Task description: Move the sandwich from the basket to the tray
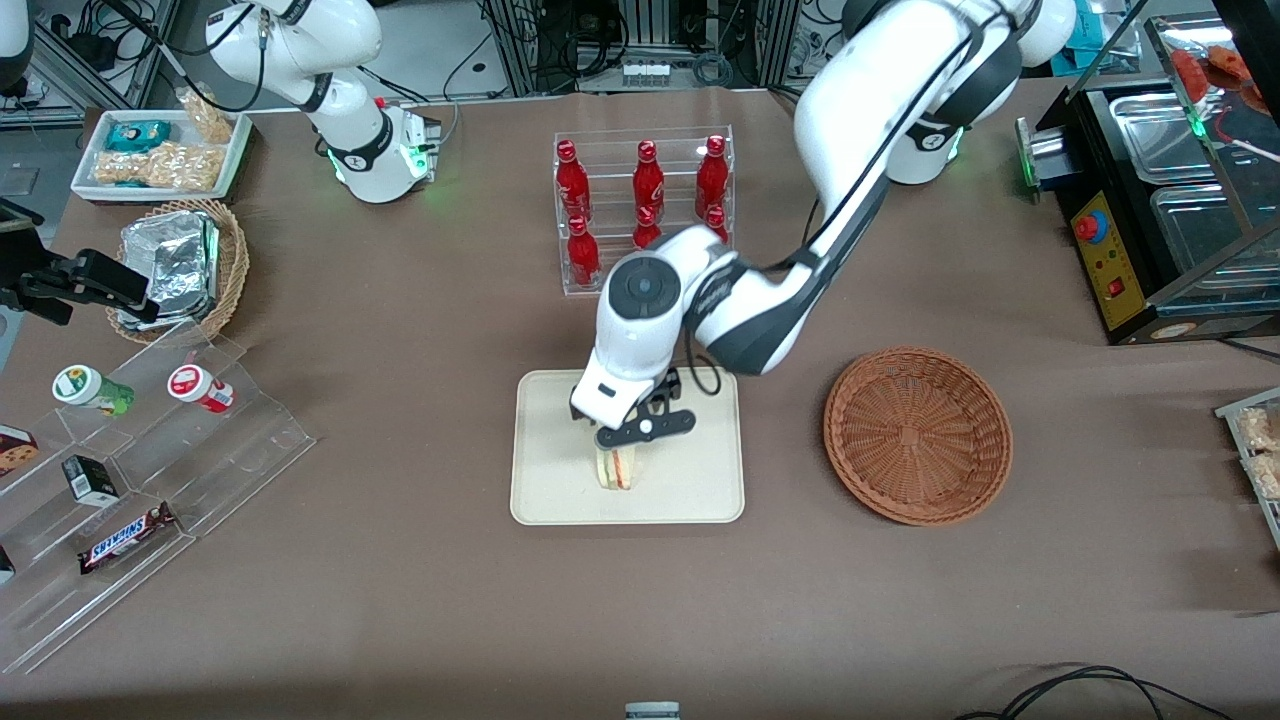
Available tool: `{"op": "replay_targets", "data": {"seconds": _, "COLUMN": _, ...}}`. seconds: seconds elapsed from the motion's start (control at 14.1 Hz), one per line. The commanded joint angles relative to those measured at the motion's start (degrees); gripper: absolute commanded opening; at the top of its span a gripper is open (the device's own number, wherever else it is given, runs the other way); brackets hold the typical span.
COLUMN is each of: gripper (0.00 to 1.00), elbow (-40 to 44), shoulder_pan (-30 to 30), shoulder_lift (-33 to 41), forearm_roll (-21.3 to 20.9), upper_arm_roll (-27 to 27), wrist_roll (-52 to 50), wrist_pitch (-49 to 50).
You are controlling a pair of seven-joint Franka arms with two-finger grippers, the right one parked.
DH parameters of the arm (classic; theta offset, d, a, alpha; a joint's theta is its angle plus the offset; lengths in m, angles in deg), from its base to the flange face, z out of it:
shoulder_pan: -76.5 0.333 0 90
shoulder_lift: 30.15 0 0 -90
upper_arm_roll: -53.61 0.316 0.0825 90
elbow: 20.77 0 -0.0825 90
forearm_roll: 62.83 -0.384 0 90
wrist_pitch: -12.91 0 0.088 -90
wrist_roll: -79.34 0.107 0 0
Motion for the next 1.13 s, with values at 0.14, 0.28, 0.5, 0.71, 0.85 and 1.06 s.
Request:
{"op": "replay_targets", "data": {"seconds": 0.14, "gripper": 1.0, "elbow": -2.06, "shoulder_pan": 2.4, "shoulder_lift": 10.11, "forearm_roll": -0.04, "upper_arm_roll": 2.07, "wrist_roll": -1.96, "wrist_pitch": 13.41}}
{"op": "replay_targets", "data": {"seconds": 0.28, "gripper": 1.0, "elbow": -3.1, "shoulder_pan": 5.83, "shoulder_lift": 12.75, "forearm_roll": -0.38, "upper_arm_roll": 2.17, "wrist_roll": -3.12, "wrist_pitch": 19.99}}
{"op": "replay_targets", "data": {"seconds": 0.5, "gripper": 1.0, "elbow": -13.8, "shoulder_pan": 12.24, "shoulder_lift": 20.12, "forearm_roll": -1.0, "upper_arm_roll": 2.17, "wrist_roll": 3.17, "wrist_pitch": 20.91}}
{"op": "replay_targets", "data": {"seconds": 0.71, "gripper": 1.0, "elbow": -22.69, "shoulder_pan": 20.95, "shoulder_lift": 28.12, "forearm_roll": -0.03, "upper_arm_roll": 2.17, "wrist_roll": 17.15, "wrist_pitch": 20.99}}
{"op": "replay_targets", "data": {"seconds": 0.85, "gripper": 1.0, "elbow": -28.66, "shoulder_pan": 24.81, "shoulder_lift": 33.65, "forearm_roll": 0.32, "upper_arm_roll": 2.08, "wrist_roll": 24.36, "wrist_pitch": 21.08}}
{"op": "replay_targets", "data": {"seconds": 1.06, "gripper": 1.0, "elbow": -35.09, "shoulder_pan": 29.12, "shoulder_lift": 40.95, "forearm_roll": 1.2, "upper_arm_roll": 2.17, "wrist_roll": 33.16, "wrist_pitch": 21.35}}
